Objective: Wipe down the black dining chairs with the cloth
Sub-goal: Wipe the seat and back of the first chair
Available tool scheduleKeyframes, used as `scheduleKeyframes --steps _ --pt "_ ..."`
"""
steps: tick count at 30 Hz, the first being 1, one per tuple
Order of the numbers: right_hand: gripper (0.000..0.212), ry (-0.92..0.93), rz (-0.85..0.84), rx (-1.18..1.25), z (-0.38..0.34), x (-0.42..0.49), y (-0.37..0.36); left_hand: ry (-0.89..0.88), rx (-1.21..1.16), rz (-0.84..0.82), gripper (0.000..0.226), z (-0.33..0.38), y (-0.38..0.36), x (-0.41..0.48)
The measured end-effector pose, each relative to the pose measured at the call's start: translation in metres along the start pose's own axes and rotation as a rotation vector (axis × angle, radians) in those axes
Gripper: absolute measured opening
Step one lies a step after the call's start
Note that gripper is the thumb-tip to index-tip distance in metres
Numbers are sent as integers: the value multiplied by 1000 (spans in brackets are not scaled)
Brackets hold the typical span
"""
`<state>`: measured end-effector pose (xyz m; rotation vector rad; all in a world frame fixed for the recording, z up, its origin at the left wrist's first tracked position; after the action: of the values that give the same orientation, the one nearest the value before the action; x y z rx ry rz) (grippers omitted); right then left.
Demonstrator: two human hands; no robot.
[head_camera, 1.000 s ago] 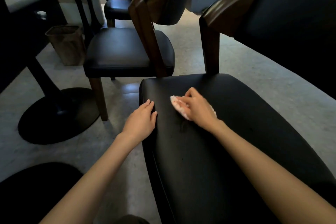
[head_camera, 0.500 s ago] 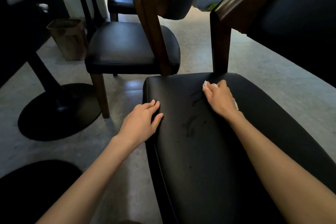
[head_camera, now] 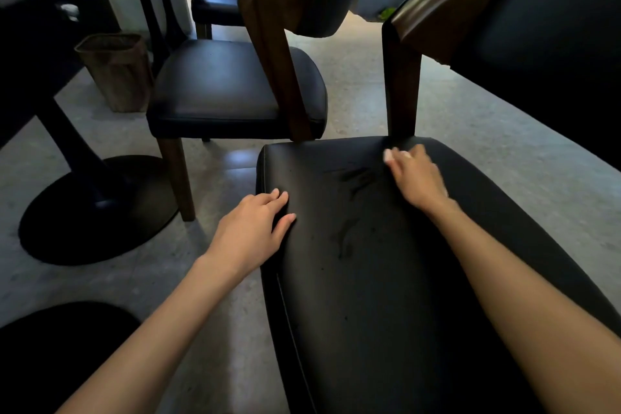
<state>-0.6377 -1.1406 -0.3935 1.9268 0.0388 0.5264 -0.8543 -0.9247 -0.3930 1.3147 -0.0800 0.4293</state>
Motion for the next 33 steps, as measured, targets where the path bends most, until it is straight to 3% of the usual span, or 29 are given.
scheduleKeyframes --steps 4,9,13,15,19,22,28,31,33 --pt "37 -83 18 35 -24 -4 0 -6 -1 27 54 0 -2 -2" --pt "36 252 -123 220 -137 -27 -30 -5 1 40 53 1 -2 -2" --pt "45 504 -155 207 -144 -40 -26 8 8 45 53 2 -2 -5" --pt "44 448 -86 141 -111 -26 -20 9 7 48 53 2 -1 -6" --pt "44 70 32 3 -25 4 -4 14 14 32 54 3 -3 -6" --pt "44 -81 18 11 -37 3 -10 6 16 24 54 4 -4 -5" --pt "30 169 -167 336 -112 -38 -21 17 33 -4 53 4 -4 -4" --pt "38 128 -279 586 -113 -43 11 25 24 -22 53 4 -2 -4" --pt "38 141 -222 554 -97 -34 25 30 24 -37 53 5 -1 -4"
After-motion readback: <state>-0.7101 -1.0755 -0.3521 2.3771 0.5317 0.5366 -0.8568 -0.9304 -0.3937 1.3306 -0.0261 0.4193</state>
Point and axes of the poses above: each hand's wrist, its own x-axis towards the middle knuckle, its own y-axis out of the back of the hand, z = x × y, the point moved 4 cm from there along x, towards the middle knuckle, and after that the axes turned 9 degrees about z, right-handed, at the moved point
